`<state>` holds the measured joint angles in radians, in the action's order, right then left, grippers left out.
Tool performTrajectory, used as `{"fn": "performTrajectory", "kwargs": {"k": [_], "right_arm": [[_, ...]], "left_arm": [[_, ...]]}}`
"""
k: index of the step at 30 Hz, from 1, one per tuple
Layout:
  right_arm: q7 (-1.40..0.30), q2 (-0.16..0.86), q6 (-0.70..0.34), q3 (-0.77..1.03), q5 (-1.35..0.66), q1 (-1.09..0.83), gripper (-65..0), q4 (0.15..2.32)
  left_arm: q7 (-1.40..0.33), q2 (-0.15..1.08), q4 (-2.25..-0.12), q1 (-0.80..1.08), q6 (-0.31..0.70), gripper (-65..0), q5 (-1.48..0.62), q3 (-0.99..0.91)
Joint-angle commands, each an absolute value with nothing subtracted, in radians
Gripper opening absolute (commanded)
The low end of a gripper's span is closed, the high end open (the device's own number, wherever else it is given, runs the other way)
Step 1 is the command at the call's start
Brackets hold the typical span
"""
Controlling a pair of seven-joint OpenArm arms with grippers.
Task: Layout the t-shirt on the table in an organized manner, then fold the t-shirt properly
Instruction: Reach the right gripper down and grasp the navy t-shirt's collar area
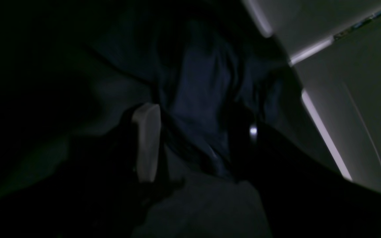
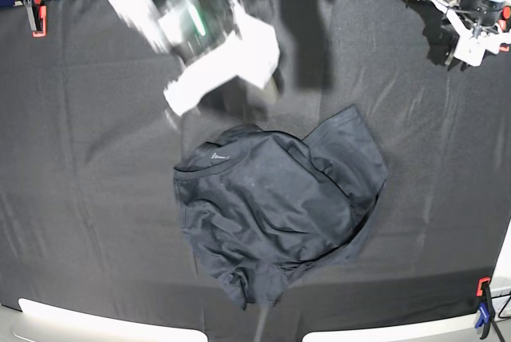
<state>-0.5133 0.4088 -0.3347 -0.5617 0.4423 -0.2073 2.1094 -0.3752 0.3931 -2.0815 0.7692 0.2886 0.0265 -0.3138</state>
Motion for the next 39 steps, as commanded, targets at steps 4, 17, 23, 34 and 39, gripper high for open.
{"fn": "performTrajectory", "kwargs": {"k": [4,17,23,34,39], "right_arm": [[-0.494,0.357,-0.322,-0.561,0.442,-0.098,-33.4,1.934],[-0.527,0.202,-0.327,-0.754,0.472,0.165,-33.6,1.519],[-0.576,0.171,-0.321,-0.786,0.462,0.234,-58.7,1.51],[-0.681,0.168,-0.277,-0.786,0.438,0.3,-65.0,1.512],[-0.733,0.168,-0.213,-0.774,0.439,0.346,-65.0,1.565]], "left_arm": [[-0.364,0.402,-2.099,0.776,0.279,-50.0,0.026,-0.319],[-0.369,0.402,-2.099,0.745,0.278,-50.0,0.026,-0.319],[-0.374,0.402,-2.099,0.743,0.277,-50.0,0.026,-0.319],[-0.373,0.402,-2.099,0.743,0.277,-50.0,0.026,-0.319],[-0.374,0.402,-2.099,0.743,0.277,-50.0,0.025,-0.319]]}}
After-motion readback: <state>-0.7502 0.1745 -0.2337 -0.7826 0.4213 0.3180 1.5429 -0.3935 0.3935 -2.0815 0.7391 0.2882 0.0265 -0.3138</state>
